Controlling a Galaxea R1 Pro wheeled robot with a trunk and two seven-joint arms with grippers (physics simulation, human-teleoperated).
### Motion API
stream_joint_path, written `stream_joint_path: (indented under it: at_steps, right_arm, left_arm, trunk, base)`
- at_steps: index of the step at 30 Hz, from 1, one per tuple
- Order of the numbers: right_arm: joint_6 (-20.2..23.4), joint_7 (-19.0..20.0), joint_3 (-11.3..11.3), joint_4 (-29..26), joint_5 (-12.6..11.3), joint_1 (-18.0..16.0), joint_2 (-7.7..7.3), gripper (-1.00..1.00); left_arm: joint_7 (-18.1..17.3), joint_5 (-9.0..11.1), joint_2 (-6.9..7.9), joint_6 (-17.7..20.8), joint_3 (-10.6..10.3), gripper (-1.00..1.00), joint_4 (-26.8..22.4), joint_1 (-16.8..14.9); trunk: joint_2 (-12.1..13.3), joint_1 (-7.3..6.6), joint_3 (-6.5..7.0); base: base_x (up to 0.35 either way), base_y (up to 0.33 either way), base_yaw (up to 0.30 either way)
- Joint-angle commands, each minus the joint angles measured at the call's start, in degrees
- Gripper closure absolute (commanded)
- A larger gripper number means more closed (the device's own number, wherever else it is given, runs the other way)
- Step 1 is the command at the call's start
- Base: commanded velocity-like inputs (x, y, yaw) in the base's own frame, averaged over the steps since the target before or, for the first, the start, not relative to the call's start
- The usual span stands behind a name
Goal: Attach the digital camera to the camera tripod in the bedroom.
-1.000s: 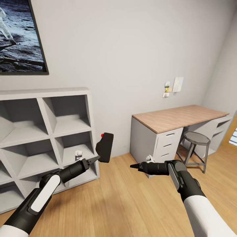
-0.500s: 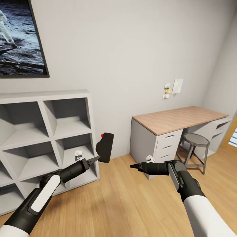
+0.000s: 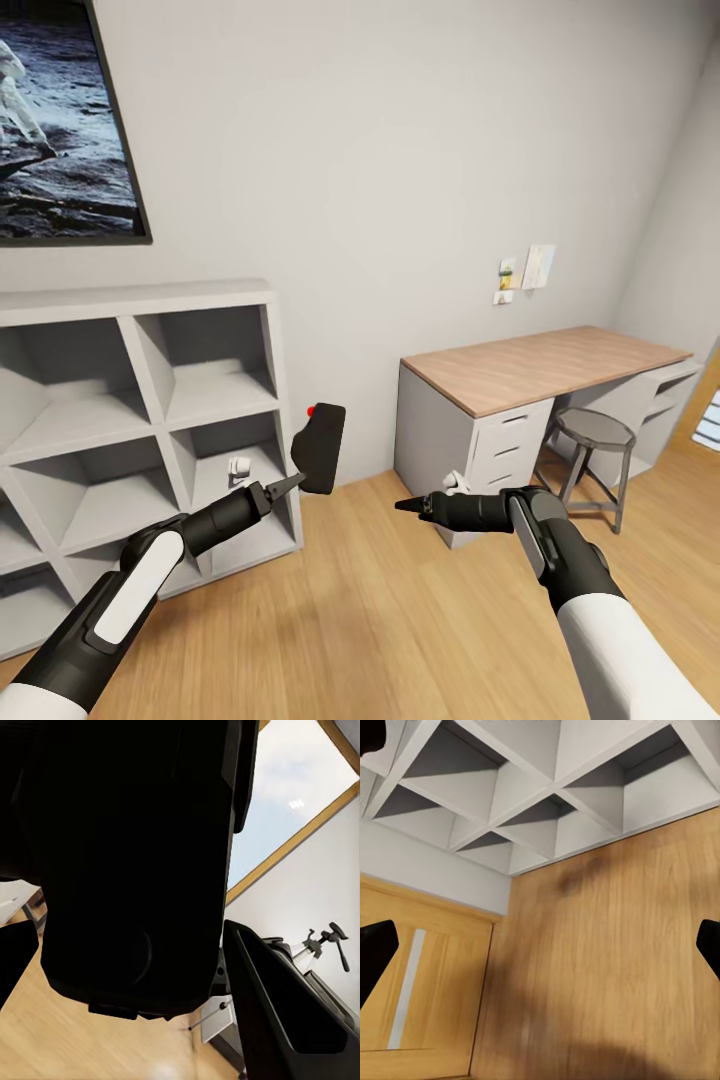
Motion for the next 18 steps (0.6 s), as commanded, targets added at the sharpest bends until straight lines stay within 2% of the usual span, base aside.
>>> stream_joint_path:
  at_steps: [1, 18]
  right_arm:
    - [0.43, -0.11, -0.05, -0.01, -0.3, -0.04, 0.0, -1.0]
    - [0.43, -0.93, -0.05, 0.0, -0.31, -0.05, 0.09, -1.0]
  left_arm:
    - [-0.05, 0.5, 0.04, 0.35, -0.07, 1.0, 0.0, -0.05]
    - [-0.05, 0.52, 0.04, 0.35, -0.07, 1.0, 0.06, -0.05]
  trunk:
    - [0.38, -0.23, 0.12]
    - [7.2, -3.96, 3.17]
  base:
    - [0.0, 0.0, 0.0]
    - [0.0, 0.0, 0.0]
